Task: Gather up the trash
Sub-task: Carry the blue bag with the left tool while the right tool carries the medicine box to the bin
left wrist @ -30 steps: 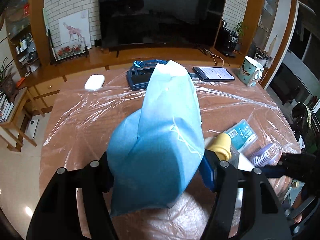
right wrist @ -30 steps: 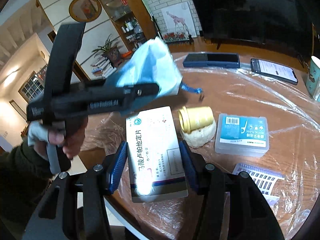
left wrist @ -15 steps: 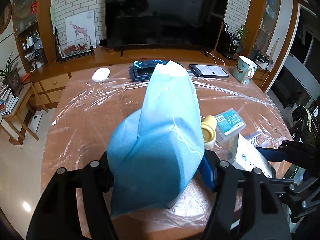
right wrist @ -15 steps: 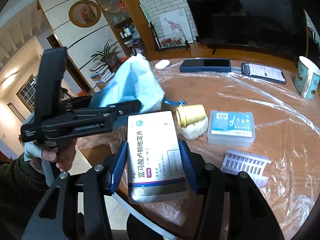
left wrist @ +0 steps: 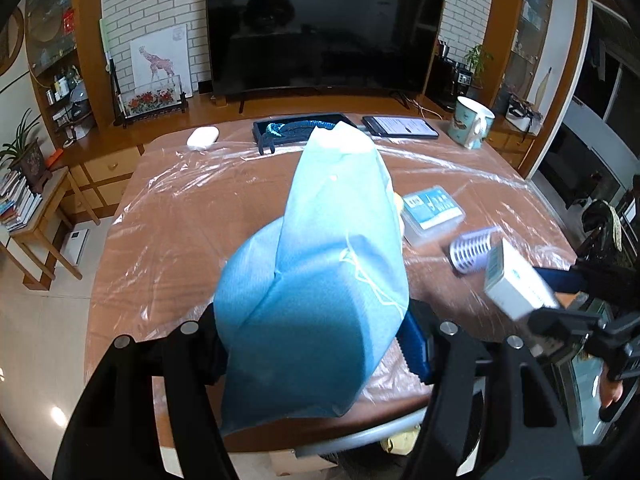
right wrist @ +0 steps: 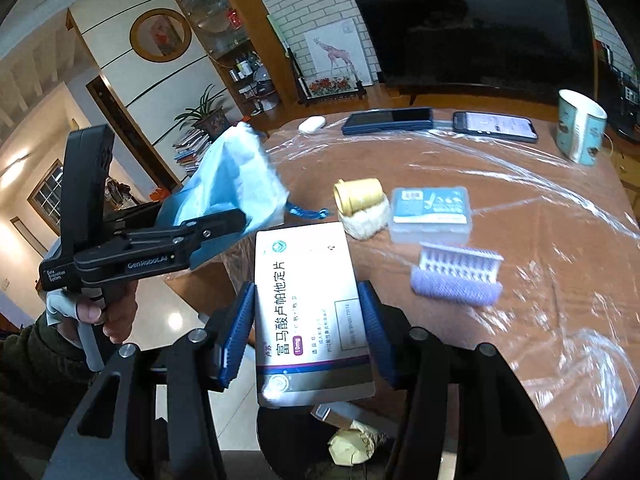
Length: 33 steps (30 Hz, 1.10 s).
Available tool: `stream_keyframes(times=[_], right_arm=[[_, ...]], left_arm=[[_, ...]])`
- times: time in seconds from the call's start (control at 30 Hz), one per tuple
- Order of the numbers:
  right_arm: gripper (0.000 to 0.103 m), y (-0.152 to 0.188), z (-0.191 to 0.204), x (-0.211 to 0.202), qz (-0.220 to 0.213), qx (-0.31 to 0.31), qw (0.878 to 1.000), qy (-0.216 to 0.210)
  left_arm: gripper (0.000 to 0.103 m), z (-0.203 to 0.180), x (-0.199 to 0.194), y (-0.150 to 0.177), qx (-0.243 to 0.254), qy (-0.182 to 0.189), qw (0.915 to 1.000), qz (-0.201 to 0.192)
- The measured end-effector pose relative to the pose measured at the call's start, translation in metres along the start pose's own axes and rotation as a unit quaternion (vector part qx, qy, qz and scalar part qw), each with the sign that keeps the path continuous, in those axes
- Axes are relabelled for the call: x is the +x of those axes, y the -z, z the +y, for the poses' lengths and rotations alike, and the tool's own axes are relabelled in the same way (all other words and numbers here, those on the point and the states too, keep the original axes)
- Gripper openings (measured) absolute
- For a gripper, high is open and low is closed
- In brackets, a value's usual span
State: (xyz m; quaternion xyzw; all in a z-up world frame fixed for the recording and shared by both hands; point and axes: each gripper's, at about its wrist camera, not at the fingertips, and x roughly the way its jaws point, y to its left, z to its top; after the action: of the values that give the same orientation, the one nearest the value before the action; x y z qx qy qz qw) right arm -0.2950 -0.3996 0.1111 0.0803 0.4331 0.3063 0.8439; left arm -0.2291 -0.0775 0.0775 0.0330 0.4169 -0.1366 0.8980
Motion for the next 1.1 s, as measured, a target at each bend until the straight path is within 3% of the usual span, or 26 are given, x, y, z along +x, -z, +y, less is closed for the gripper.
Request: stream_keyframes(times=[1.1], right_arm=[[0.052, 0.070, 0.001, -0.062, -0.008, 0.024, 0.999, 0.026]], left_arm=[[0.067, -0.073, -0.042, 0.085, 0.094, 0.025, 0.9944, 0.039]])
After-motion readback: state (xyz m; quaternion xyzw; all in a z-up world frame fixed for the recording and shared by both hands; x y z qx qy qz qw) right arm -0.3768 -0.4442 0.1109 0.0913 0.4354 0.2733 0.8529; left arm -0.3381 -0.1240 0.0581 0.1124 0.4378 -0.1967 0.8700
